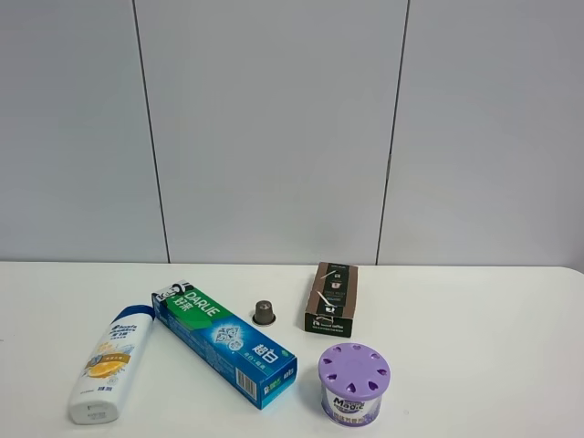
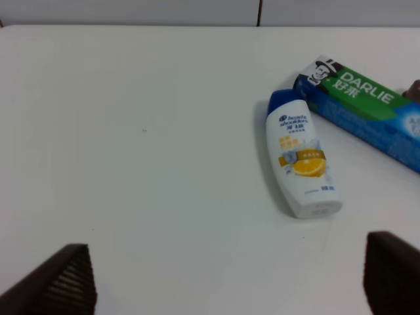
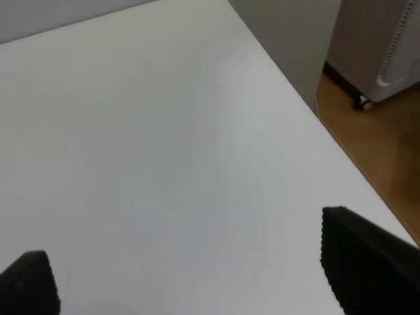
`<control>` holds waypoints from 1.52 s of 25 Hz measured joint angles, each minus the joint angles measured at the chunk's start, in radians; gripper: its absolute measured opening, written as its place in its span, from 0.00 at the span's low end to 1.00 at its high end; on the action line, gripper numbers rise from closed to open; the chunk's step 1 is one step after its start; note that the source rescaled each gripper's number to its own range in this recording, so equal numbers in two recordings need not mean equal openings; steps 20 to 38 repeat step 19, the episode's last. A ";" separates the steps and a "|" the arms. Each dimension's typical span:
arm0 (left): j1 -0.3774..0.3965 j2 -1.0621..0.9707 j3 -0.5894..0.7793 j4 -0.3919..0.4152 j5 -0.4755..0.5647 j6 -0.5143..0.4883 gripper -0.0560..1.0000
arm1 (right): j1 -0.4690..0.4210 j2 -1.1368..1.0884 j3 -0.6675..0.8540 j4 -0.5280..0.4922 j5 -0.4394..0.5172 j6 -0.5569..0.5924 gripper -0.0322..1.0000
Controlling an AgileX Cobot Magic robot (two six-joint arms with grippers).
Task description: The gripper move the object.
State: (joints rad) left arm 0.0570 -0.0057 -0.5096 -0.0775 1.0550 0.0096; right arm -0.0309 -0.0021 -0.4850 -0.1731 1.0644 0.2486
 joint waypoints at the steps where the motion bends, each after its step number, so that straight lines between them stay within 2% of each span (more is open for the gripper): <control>1: 0.000 0.000 0.000 0.000 0.000 0.000 1.00 | 0.000 0.000 0.000 -0.003 0.003 0.004 0.64; 38: 0.000 0.000 0.000 0.000 0.000 0.000 1.00 | 0.000 0.000 0.000 -0.007 0.003 0.011 0.64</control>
